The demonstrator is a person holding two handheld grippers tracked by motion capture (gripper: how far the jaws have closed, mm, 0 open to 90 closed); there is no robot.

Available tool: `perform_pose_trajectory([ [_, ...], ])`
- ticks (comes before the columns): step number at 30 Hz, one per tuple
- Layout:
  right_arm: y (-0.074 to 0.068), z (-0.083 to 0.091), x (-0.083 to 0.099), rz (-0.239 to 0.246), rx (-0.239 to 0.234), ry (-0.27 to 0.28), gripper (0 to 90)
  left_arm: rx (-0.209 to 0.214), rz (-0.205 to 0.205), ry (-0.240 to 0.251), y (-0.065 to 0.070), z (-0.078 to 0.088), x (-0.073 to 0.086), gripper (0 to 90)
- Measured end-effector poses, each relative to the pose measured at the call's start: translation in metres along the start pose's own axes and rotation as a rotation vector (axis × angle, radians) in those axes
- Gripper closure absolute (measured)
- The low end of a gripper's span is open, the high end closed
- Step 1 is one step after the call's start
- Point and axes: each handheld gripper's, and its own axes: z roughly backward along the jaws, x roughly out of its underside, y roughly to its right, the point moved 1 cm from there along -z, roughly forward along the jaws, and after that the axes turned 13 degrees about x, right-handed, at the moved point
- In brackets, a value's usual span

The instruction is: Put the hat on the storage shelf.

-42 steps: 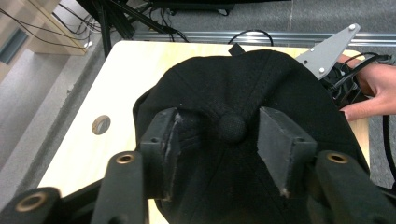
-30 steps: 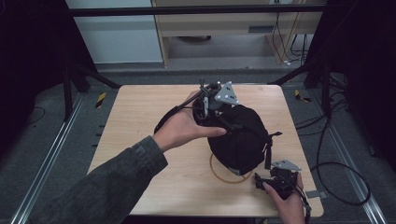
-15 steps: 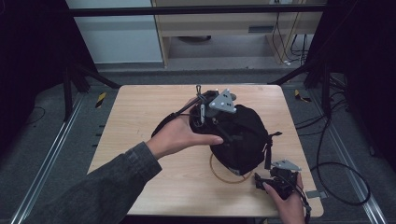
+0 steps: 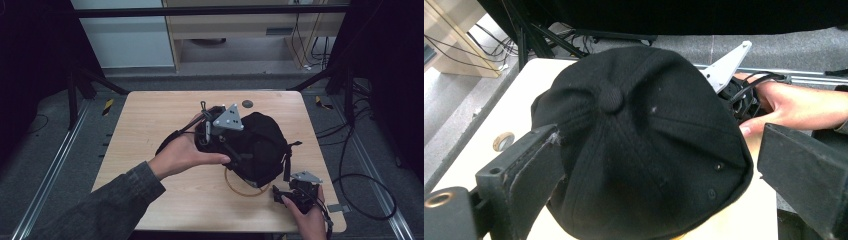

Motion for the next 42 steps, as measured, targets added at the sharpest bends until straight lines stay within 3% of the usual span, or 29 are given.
perform_pose_trajectory([
  [13, 0.000, 0.000, 0.000, 0.000, 0.000, -0.002, 0.4, -0.011, 0.023, 0.022, 0.006, 0.013, 0.029, 4.5],
  [22, 0.000, 0.000, 0.000, -0.007, -0.002, -0.003, 0.4, -0.010, 0.067, 0.042, 0.009, 0.018, 0.055, 4.5],
  [30, 0.000, 0.000, 0.000, -0.006, -0.001, -0.003, 0.4, -0.020, 0.084, 0.027, 0.013, 0.018, 0.081, 4.1],
  [42, 0.000, 0.000, 0.000, -0.006, -0.001, -0.003, 0.4, -0.034, 0.151, 0.011, 0.006, 0.019, 0.121, 4.0],
])
